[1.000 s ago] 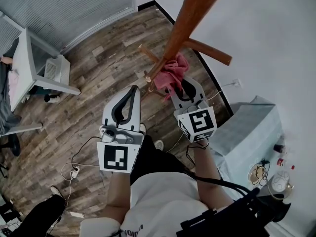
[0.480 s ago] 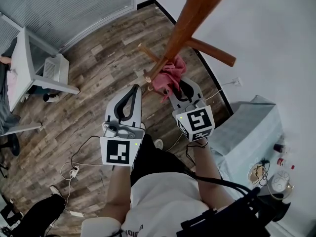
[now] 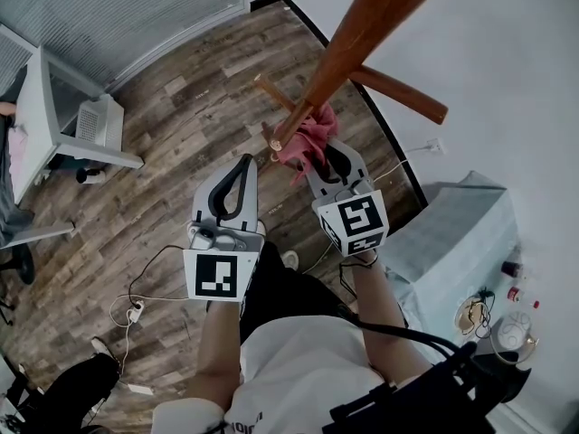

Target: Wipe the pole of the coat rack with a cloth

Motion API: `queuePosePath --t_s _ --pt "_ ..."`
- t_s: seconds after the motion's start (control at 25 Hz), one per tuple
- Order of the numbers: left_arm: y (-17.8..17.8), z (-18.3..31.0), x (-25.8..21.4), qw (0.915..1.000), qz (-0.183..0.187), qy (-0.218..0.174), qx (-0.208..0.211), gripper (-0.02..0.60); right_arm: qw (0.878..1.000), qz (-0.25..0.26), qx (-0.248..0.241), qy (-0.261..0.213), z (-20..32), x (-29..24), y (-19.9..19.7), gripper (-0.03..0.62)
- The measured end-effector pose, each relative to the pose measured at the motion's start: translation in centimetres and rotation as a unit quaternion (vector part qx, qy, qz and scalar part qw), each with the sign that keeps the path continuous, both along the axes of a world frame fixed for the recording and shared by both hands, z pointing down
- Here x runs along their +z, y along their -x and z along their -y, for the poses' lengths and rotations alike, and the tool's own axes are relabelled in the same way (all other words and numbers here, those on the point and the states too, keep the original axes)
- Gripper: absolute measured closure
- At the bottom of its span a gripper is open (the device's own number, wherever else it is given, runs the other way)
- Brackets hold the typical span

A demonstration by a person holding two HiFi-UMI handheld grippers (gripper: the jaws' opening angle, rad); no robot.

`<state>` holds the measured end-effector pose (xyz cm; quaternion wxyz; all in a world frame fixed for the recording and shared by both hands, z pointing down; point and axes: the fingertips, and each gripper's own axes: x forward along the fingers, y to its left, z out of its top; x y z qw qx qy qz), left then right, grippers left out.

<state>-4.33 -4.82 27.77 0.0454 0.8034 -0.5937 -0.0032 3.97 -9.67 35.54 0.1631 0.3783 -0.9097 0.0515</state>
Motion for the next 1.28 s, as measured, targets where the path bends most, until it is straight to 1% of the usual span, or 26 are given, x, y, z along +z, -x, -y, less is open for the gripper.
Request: queuePosePath --t_s 0.4,0.64,1.28 --pt "0.3 0.3 1.5 0.9999 -0.003 0.01 -0.001 0.569 1.0 -0.011 0.003 0.016 0.1 2.0 0.1 0.493" --pt "0.3 0.3 2.6 0.9998 -0.006 0.02 -0.001 0.569 1.0 -0.009 0.008 0.027 0.1 3.1 0.2 0.493" --pt "0.5 0.7 5.3 0.9992 -0.015 0.037 -0.002 0.569 0.999 -0.026 0.004 0.045 0.6 5.8 0.6 0.493"
